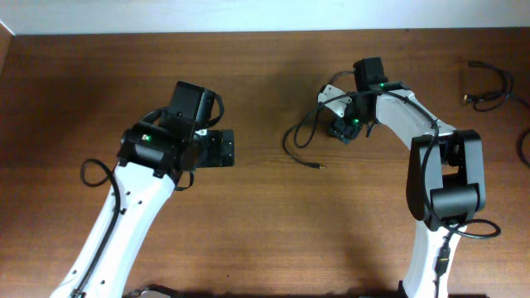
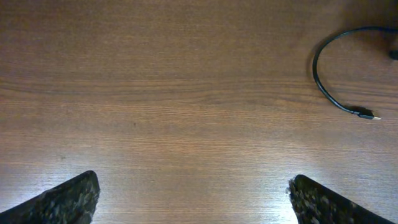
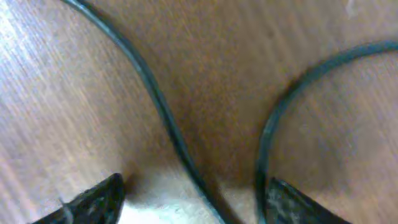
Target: Untangle cables
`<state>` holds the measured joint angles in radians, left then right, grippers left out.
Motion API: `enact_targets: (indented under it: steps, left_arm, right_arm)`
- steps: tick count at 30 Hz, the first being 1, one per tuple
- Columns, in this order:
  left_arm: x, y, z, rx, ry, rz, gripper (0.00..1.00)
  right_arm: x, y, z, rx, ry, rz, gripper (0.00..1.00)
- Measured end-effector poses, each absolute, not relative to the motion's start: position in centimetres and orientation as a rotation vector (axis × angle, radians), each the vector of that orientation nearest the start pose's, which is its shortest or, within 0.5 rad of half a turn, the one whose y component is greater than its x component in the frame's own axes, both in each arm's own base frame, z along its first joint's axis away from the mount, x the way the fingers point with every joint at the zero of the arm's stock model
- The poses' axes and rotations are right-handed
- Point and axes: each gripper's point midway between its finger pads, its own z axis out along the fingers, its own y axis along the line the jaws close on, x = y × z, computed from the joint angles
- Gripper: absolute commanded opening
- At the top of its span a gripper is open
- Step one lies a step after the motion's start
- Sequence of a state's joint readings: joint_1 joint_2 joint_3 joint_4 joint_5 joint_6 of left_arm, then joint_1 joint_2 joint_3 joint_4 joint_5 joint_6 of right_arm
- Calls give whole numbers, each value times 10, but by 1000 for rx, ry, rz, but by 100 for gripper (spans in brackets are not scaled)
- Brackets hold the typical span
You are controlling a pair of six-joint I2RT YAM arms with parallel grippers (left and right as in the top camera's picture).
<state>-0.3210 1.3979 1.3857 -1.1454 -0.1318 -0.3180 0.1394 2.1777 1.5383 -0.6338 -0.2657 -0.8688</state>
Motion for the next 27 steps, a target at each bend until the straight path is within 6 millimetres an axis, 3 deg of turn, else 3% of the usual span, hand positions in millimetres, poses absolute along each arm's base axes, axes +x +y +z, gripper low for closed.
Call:
enact_targets:
  steps: [3,7,10,11,14,16,20,27]
  left_arm:
    - [309,-79,207,-33,2709,-9,99]
    - [309,-79,207,-33,2709,-9,99]
    - [309,-79,207,-33,2708,-9,99]
    - [309,-79,207,-33,2709,-9,99]
    - [309,-79,207,-33,2708,-9,99]
    - [309,-79,207,-33,2709,-9,99]
    - [309,-79,207,-33,2709,-9,99]
    - [309,-79,207,-33,2709,-9,99]
  right_arm:
    - [452,110,1,-1394,2432,234,47]
    - [452,109,1,-1328,2478,241,31]
    - [454,105,1,-1216,2539,240,8]
    - [455,103,1,-1174,2561,244,4]
    - [457,89,1,-1003,2639,272,4]
    - [459,71,1,-823,2705,294,4]
    - [459,11,1,-372,2825,340,4]
    - [437,-100,0,183,2868,360,4]
